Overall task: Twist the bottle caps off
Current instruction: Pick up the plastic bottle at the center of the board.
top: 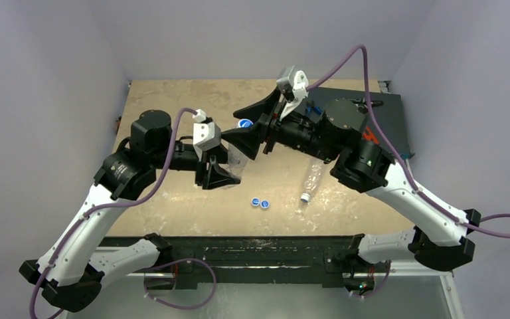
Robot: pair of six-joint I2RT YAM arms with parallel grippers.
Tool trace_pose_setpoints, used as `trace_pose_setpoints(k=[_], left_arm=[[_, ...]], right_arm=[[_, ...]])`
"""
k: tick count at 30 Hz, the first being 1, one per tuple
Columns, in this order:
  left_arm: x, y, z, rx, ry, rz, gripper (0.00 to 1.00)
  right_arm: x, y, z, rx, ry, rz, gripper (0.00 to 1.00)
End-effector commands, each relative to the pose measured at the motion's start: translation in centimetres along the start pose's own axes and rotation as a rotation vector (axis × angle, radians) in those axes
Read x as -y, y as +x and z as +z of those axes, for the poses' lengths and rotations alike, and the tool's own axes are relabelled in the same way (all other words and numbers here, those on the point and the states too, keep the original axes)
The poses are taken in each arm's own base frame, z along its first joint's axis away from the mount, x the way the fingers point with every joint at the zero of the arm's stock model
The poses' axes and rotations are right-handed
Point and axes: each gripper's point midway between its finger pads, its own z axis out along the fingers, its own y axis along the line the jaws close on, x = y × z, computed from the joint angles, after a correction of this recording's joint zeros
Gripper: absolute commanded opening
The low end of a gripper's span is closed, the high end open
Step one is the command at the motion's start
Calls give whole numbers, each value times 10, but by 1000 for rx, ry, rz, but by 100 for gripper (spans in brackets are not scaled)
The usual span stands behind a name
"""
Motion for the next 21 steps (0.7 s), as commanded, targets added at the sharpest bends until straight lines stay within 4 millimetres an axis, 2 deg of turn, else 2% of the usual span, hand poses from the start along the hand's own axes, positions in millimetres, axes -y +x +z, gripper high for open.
trace_pose_setpoints(k=[1, 2, 3, 5, 7, 8, 12, 13, 17, 21], left_arm=[[6, -26, -8, 66, -2, 110, 42], [4, -25, -8, 63, -10, 109, 44], [3, -26, -8, 64, -17, 110, 53], [1, -28, -8, 75, -34, 101, 74], [0, -38, -9, 113, -61, 54, 96], [-1, -45, -11, 145, -82, 27, 99], [-1, -70, -12, 244, -94, -25, 100], [1, -73, -11, 252, -75, -34, 100], [1, -69, 0, 237, -16, -78, 100], [-3, -66, 2, 234, -26, -74, 100]], right_arm=[[0, -15, -10, 26, 8, -10, 56], [0, -18, -12, 41, 13, -9, 49], [1, -20, -14, 57, 18, -7, 37], [2, -26, -17, 92, 29, -4, 23], [3, -27, -20, 116, 33, 3, 17], [3, -26, -21, 125, 33, 9, 16], [6, -23, -21, 165, 43, 44, 14], [6, -27, -20, 194, 44, 45, 13], [-3, -31, -11, 238, -15, 72, 11], [-8, -34, -7, 264, -48, 90, 9]])
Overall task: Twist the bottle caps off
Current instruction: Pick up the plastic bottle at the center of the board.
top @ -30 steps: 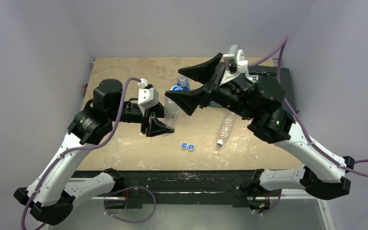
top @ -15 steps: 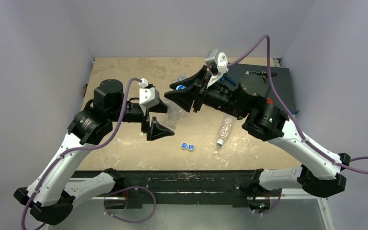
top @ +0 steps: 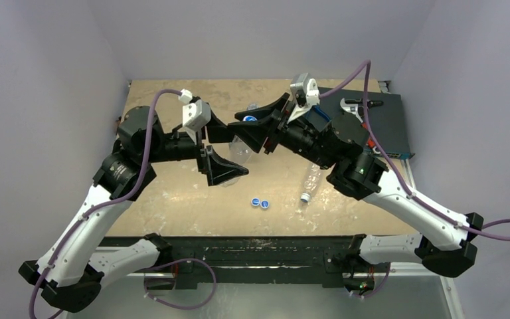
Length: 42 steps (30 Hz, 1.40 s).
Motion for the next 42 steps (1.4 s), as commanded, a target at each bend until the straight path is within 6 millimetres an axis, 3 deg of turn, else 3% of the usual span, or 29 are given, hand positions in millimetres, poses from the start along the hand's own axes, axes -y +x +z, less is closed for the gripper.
trace_pose_setpoints(k=[1, 13, 17, 20, 25, 31, 37, 39, 42], left_arm=[[2, -8, 3, 32, 17, -4, 100], [5, -8, 3, 26, 30, -35, 100], [24, 0, 2, -1, 153, -47, 98], [32, -1, 2, 1, 199, -57, 89], [29, 1, 2, -8, 195, -32, 64], [20, 8, 3, -21, 151, -4, 53], [12, 11, 4, -45, 121, 29, 27], [11, 11, 5, -47, 122, 35, 18], [9, 12, 5, -48, 118, 50, 13]], right_arm=[[-17, -34, 2, 138, -77, 36, 8], [-34, -34, -4, 158, -176, 47, 4], [-38, -31, -7, 153, -203, 37, 3], [-40, -28, -6, 141, -217, 31, 3], [-40, -25, -5, 127, -216, 21, 3], [-33, -24, -2, 123, -176, 22, 9], [-25, -23, -2, 109, -132, 9, 27], [-23, -23, -2, 105, -119, 9, 42], [-18, -24, -4, 98, -83, 20, 71]])
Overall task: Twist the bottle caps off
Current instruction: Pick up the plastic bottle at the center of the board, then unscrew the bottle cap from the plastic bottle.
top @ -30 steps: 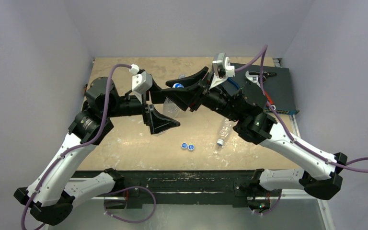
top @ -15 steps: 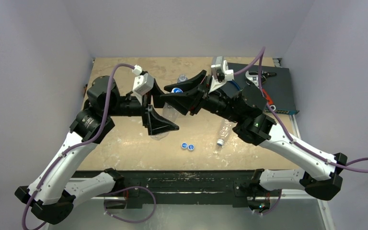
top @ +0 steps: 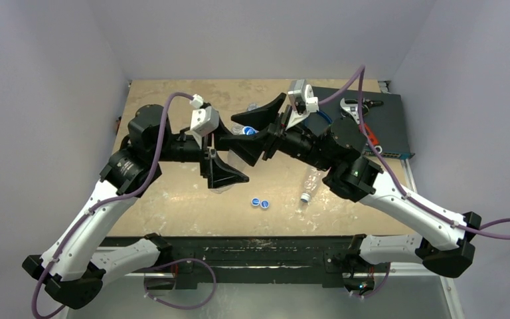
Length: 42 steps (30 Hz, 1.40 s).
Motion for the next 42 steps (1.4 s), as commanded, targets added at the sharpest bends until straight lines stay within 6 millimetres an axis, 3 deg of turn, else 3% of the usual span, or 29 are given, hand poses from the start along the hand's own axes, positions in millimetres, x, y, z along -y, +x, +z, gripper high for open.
trace_pose_setpoints(k=[1, 3, 6, 11, 15, 28, 35, 40, 42], left_arm=[[1, -6, -1, 5, 9, 81, 11], [-1, -7, -2, 7, -11, 100, 8], [-15, -10, -5, 13, -96, 137, 5], [-47, -19, -14, 38, -292, 174, 5], [-58, -25, -17, 58, -360, 181, 5], [-60, -27, -17, 73, -375, 170, 4], [-60, -26, -17, 72, -373, 172, 4], [-60, -25, -16, 74, -367, 166, 4], [-60, -25, -16, 73, -366, 165, 4]], right_arm=[[1, -33, -6, 60, 55, -1, 80], [4, -41, -8, 57, 90, 5, 88], [17, -52, -13, 58, 188, 25, 90], [41, -45, -18, 11, 346, 67, 86], [48, -39, -21, 1, 381, 71, 81], [55, -33, -3, -3, 401, 83, 66], [49, -35, -1, 28, 365, 124, 48], [47, -35, 0, 38, 353, 129, 54], [46, -34, 1, 40, 344, 131, 52]])
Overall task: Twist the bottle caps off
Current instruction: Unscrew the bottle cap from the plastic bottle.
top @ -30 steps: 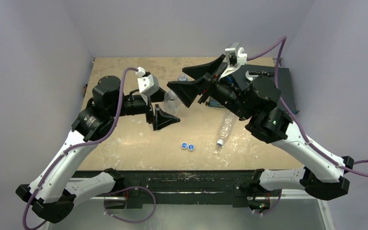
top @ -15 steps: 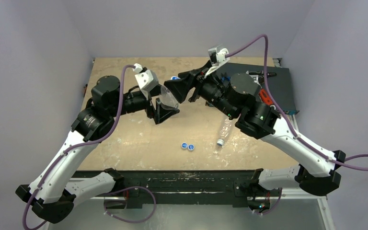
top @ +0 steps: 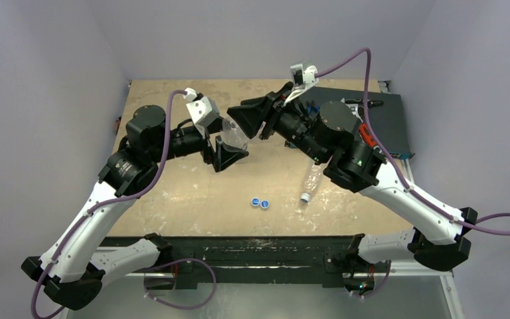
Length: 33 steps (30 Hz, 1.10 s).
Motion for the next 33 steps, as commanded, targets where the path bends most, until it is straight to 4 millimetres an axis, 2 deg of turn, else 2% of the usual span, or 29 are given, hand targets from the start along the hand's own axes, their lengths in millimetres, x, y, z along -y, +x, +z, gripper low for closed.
trace_pose_setpoints(k=[1, 6, 9, 11, 14, 15, 19, 22, 25, 30, 33], left_arm=[[2, -20, -4, 66, -1, 37, 4], [2, -22, -3, 72, -1, 37, 4], [2, -23, -3, 74, -1, 34, 4], [3, -25, -2, 78, 4, 35, 4], [7, -29, -3, 87, 23, 26, 4], [11, -33, -4, 93, 43, 28, 4], [34, -44, -7, 108, 168, 16, 4], [57, -50, -11, 114, 304, -16, 4], [80, -55, -19, 118, 439, -42, 5], [104, -57, -34, 107, 592, -59, 5], [111, -59, -38, 109, 633, -64, 5]], right_arm=[[-14, -22, -7, 72, -55, 31, 49], [-12, -17, -7, 61, -52, 37, 31], [-11, -13, -6, 49, -50, 36, 28], [-10, -10, -6, 40, -42, 33, 20], [-8, -9, -5, 35, -38, 15, 2], [-8, -9, -5, 35, -40, 4, 0], [-26, -12, -12, 38, -160, -61, 0], [-59, -8, -24, 13, -376, -127, 0], [-75, -4, -36, -10, -556, -169, 0], [-80, 0, -64, -42, -772, -198, 0], [-83, 3, -74, -56, -836, -221, 0]])
